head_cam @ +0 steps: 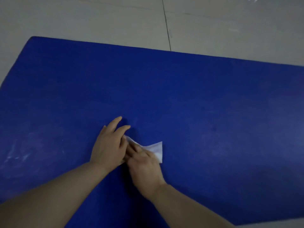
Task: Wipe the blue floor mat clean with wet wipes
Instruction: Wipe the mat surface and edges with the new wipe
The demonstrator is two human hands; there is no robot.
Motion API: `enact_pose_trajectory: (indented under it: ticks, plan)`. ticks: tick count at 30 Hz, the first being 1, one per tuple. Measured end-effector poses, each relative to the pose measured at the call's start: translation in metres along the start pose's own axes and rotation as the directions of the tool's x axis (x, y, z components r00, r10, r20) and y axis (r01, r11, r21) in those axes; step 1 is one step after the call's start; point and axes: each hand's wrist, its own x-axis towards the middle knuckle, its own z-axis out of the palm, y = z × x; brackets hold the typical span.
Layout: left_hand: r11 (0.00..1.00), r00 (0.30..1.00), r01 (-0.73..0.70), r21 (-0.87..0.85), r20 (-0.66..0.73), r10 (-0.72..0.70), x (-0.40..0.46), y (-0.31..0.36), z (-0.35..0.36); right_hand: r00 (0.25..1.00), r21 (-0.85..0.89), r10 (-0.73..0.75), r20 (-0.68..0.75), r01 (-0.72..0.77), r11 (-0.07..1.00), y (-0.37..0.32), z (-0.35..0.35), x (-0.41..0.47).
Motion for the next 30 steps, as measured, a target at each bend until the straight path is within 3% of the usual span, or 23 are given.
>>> enact_pose_trajectory:
  ticks: [2,3,4,6,8,9,10,14,15,16,18,20,21,22,23,24,25,26,28,30]
  plan:
    - [0.992,0.993,-0.113,0.058,-0.032,0.115,-0.009,-0.016,0.003,0.996,-0.118,0.053,-0.078,-0.062,0.991,0.036,-0.005,-0.015]
    - [0.98,0.984,-0.176,0.088,-0.015,0.178,-0.014,-0.023,0.005,0.966,-0.077,0.206,-0.16,-0.22,0.973,0.056,-0.016,-0.023]
    - [0.965,0.972,-0.232,0.119,0.011,0.233,-0.019,-0.029,0.008,0.887,0.003,0.398,-0.234,-0.408,0.913,0.079,-0.031,-0.032]
    - [0.927,0.946,-0.323,0.189,0.049,0.32,-0.024,-0.035,0.014,0.646,-0.022,0.688,-0.332,-0.734,0.679,0.125,-0.061,-0.048]
    - [0.897,0.929,-0.367,0.246,0.046,0.368,-0.027,-0.038,0.018,0.418,-0.051,0.855,-0.305,-0.904,0.424,0.151,-0.082,-0.055]
    - [0.889,0.924,-0.376,0.26,0.032,0.381,-0.026,-0.038,0.019,0.374,0.006,0.872,-0.317,-0.918,0.396,0.158,-0.078,-0.056]
    - [0.886,0.92,-0.382,0.265,0.015,0.392,-0.026,-0.038,0.019,0.406,0.03,0.864,-0.298,-0.901,0.434,0.154,-0.075,-0.048]
    - [0.898,0.918,-0.377,0.227,-0.037,0.395,-0.027,-0.038,0.017,0.766,-0.004,0.59,-0.256,-0.611,0.792,0.082,-0.029,0.007]
    - [0.901,0.919,-0.374,0.22,-0.043,0.392,-0.027,-0.038,0.017,0.837,0.03,0.502,-0.219,-0.508,0.861,0.057,-0.017,0.014]
    - [0.903,0.921,-0.369,0.218,-0.048,0.388,-0.026,-0.039,0.017,0.914,-0.044,0.373,-0.158,-0.384,0.922,0.034,-0.008,0.014]
    - [0.903,0.922,-0.367,0.224,-0.043,0.386,-0.026,-0.039,0.017,0.992,-0.118,0.125,-0.005,-0.125,0.985,0.018,0.003,-0.003]
    - [0.901,0.923,-0.364,0.235,-0.037,0.382,-0.026,-0.038,0.016,0.999,-0.073,-0.01,-0.039,0.007,0.997,0.031,0.003,-0.031]
    - [0.902,0.926,-0.358,0.24,-0.033,0.376,-0.027,-0.037,0.015,0.986,0.044,0.09,-0.143,-0.084,0.995,0.039,-0.008,-0.034]
    - [0.902,0.928,-0.354,0.246,-0.028,0.371,-0.027,-0.037,0.015,0.928,0.171,0.313,-0.2,-0.281,0.944,0.055,-0.025,-0.039]
    - [0.902,0.93,-0.35,0.251,-0.022,0.367,-0.027,-0.036,0.015,0.805,0.296,0.565,-0.183,-0.502,0.812,0.074,-0.043,-0.046]
    - [0.901,0.931,-0.347,0.259,-0.017,0.364,-0.027,-0.035,0.016,0.678,0.245,0.706,-0.204,-0.662,0.708,0.094,-0.062,-0.052]
    - [0.899,0.932,-0.346,0.27,-0.012,0.363,-0.027,-0.035,0.016,0.566,0.166,0.791,-0.232,-0.779,0.605,0.113,-0.075,-0.057]
    - [0.895,0.932,-0.348,0.279,-0.005,0.363,-0.027,-0.035,0.017,0.514,0.139,0.822,-0.245,-0.821,0.554,0.127,-0.083,-0.059]
    - [0.89,0.932,-0.35,0.293,0.007,0.364,-0.026,-0.036,0.018,0.583,0.016,0.78,-0.226,-0.799,0.601,0.13,-0.078,-0.062]
    - [0.888,0.933,-0.347,0.3,0.019,0.358,-0.026,-0.036,0.019,0.737,0.009,0.653,-0.174,-0.662,0.75,0.096,-0.056,-0.053]
